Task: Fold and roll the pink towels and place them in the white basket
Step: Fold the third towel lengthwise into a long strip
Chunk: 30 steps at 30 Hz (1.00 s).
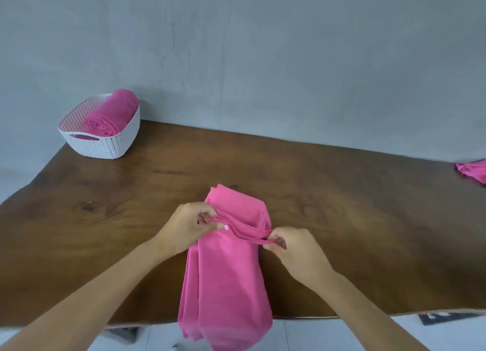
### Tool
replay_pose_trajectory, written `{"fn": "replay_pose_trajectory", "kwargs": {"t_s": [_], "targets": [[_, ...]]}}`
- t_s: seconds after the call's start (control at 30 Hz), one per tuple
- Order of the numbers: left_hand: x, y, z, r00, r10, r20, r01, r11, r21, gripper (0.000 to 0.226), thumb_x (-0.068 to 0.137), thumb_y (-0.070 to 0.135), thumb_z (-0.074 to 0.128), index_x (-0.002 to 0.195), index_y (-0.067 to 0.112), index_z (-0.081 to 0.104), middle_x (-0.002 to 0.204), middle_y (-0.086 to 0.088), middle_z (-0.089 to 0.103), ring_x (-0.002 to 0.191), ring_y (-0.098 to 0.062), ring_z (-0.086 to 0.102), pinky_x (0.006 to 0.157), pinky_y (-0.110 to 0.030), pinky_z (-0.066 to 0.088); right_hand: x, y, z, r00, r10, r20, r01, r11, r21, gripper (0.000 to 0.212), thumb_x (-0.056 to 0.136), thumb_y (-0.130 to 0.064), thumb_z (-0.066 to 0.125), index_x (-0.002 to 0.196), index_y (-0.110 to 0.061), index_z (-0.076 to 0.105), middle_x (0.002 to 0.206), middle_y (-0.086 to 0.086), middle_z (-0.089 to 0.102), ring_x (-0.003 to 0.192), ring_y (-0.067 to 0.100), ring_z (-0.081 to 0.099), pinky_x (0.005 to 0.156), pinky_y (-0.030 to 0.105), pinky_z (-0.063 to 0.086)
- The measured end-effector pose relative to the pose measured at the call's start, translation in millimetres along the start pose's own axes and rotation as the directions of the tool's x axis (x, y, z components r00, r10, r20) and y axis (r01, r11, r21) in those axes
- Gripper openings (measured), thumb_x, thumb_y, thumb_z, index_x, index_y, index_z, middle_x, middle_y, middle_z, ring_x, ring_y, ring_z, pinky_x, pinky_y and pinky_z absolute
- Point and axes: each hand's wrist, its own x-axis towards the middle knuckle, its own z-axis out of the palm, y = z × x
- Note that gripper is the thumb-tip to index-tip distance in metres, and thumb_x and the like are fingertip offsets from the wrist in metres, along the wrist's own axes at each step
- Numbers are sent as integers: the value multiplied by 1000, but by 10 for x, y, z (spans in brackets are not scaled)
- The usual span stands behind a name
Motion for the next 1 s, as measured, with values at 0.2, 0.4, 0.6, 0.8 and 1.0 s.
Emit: {"fn": "replay_pose_trajectory", "kwargs": {"t_s": [0.2,0.4,0.6,0.8,1.0], "targets": [[-677,30,475,985,-155,-81,161,984,79,34,73,50,83,65,23,63,68,12,67,64,-4,57,65,-23,43,-623,215,324,1000,12,27,-13,999,32,19,89,-36,71,79,-20,69,72,-3,64,68,17,54,63,37,43],[-1304,350,916,964,-178,-195,204,972,118,31,78,33,86,62,23,62,60,13,61,57,-3,52,59,-18,38,-1278,370,395,999,-9,48,7,999,40,16,91,-35,69,83,-21,70,79,-7,68,74,13,58,67,35,44],[-2039,515,1208,968,-249,-16,249,968,37,71,67,66,81,69,-1,58,66,-2,53,64,-9,45,65,-29,39,-2074,595,474,979,-74,189,86,995,-54,20,94,-40,61,90,-21,66,90,-8,65,85,13,55,73,33,43],[-2410,811,1311,959,-272,-75,274,962,19,44,76,41,86,71,1,68,77,-16,66,71,-19,60,74,-34,50,-2367,600,165,979,-170,108,178,982,-62,24,97,-46,59,94,-23,66,88,-13,59,85,8,48,73,31,40],[-2363,1287,1306,955,-196,-222,191,981,-46,31,82,28,84,74,2,68,76,-14,67,67,-15,55,68,-23,43,-2284,477,-183,980,-194,-39,190,979,-71,17,97,-42,60,88,-28,63,88,-15,63,87,7,53,69,29,41]]}}
